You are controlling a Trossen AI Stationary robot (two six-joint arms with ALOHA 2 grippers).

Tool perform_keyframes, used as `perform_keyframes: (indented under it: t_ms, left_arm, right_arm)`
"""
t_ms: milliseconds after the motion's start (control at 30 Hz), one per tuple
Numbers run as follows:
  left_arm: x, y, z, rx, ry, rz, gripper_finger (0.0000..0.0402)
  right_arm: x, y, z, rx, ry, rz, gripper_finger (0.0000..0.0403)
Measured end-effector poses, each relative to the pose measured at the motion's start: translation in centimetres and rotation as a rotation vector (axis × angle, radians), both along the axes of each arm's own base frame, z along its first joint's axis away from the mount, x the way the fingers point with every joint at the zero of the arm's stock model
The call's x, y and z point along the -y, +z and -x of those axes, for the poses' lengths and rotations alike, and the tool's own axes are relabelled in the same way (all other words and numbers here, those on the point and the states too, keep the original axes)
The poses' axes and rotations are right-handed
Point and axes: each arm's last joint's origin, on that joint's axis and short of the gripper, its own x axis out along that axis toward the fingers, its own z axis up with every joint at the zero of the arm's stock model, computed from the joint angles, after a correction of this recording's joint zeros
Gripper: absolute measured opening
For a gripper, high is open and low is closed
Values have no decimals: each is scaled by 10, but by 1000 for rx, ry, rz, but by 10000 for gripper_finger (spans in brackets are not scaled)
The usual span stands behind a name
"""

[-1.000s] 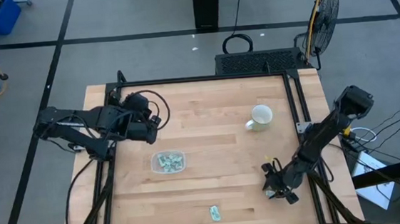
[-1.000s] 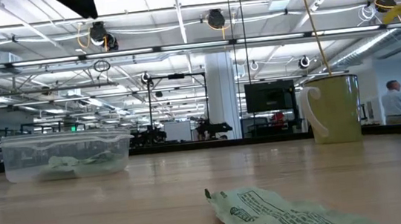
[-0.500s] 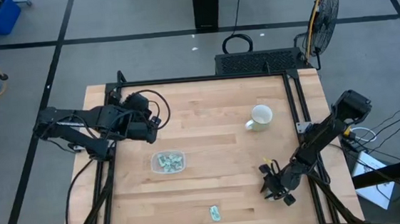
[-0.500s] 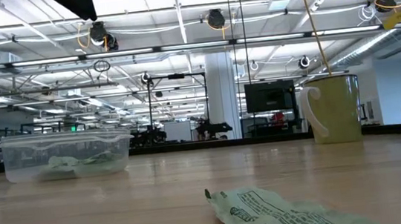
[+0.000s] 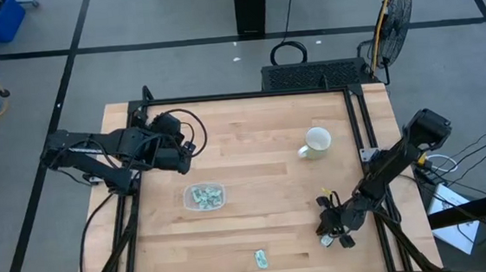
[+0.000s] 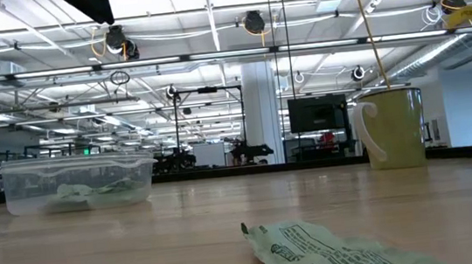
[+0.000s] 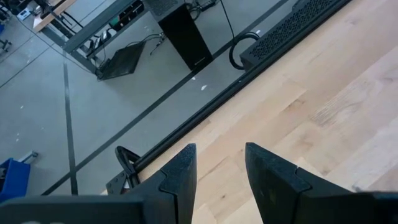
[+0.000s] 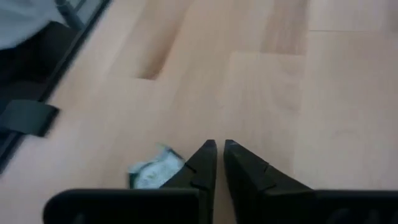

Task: Pick and place Stevia / Truvia into bins
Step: Put the stevia packet into the transparent bin

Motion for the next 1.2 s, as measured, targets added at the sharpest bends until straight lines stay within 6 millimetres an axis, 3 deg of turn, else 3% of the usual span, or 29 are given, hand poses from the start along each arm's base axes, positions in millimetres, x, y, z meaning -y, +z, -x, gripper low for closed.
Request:
perform_keyframes:
  t_ms: [433, 667, 1200]
  left_arm:
    - [0, -1, 0, -2, -2, 24, 143]
    - [0, -1, 0, -1, -2, 24, 143]
    - [0, -1, 0, 0, -1, 24, 143]
  right_arm:
    - [-4, 35, 15, 9, -63, -220, 109]
    - [-5, 25, 33, -199, -123, -231, 123]
    - [-13, 15, 26, -184, -174, -285, 123]
